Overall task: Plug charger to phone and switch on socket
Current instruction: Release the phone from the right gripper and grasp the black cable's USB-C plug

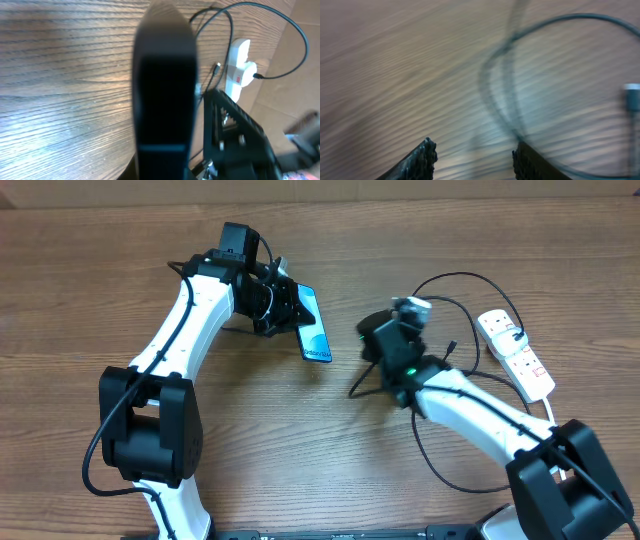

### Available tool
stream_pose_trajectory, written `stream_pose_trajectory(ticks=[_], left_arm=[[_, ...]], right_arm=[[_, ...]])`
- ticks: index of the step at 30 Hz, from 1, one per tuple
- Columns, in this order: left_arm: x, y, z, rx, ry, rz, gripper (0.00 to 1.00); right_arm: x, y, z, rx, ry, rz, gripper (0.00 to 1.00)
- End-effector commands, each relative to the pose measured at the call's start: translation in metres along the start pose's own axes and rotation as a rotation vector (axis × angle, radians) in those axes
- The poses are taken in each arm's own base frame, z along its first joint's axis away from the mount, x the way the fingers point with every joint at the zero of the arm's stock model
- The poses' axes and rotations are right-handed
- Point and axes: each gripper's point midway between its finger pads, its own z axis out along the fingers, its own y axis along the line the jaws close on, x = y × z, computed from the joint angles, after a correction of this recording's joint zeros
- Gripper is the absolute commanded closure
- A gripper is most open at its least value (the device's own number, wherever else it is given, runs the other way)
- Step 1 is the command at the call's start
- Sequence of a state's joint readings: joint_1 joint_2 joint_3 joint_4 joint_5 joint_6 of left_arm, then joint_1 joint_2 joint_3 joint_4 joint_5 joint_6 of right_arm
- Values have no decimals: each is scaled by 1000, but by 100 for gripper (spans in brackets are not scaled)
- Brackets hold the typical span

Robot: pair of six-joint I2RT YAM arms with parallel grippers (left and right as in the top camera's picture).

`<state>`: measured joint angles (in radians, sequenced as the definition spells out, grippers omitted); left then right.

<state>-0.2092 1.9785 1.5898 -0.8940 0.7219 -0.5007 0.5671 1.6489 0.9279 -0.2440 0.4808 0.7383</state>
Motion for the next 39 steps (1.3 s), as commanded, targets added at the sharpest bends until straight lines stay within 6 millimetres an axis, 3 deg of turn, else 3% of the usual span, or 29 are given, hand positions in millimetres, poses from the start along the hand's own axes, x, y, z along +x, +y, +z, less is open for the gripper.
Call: stream_pose_trajectory(ticks=[1, 5, 8, 14, 18, 25, 28, 35, 39], left_arm=[[3, -22, -11, 76, -1, 38, 96], [-1, -24, -11, 78, -18, 38, 96], [-4, -25, -11, 80, -30, 20, 96], [-9, -27, -12, 88, -46, 21, 96], [-8, -27, -12, 89, -45, 21, 96], [-9, -27, -12, 89, -45, 17, 95], [-8, -27, -12, 89, -45, 17, 96], [-9, -27, -12, 90, -48, 17, 96], [-9, -27, -12, 90, -48, 17, 96]], right_arm=[[-20, -34, 15, 21, 87, 130, 54], [-29, -78, 28, 49, 176, 248, 55], [-35, -100, 32, 96, 173, 278, 55], [-30, -117, 37, 164, 179, 276, 55], [-6, -131, 51, 243, 238, 248, 59], [12, -141, 52, 288, 297, 230, 64], [29, -145, 44, 306, 378, 220, 64], [38, -131, 43, 235, 443, 243, 64], [43, -122, 42, 193, 479, 255, 69]])
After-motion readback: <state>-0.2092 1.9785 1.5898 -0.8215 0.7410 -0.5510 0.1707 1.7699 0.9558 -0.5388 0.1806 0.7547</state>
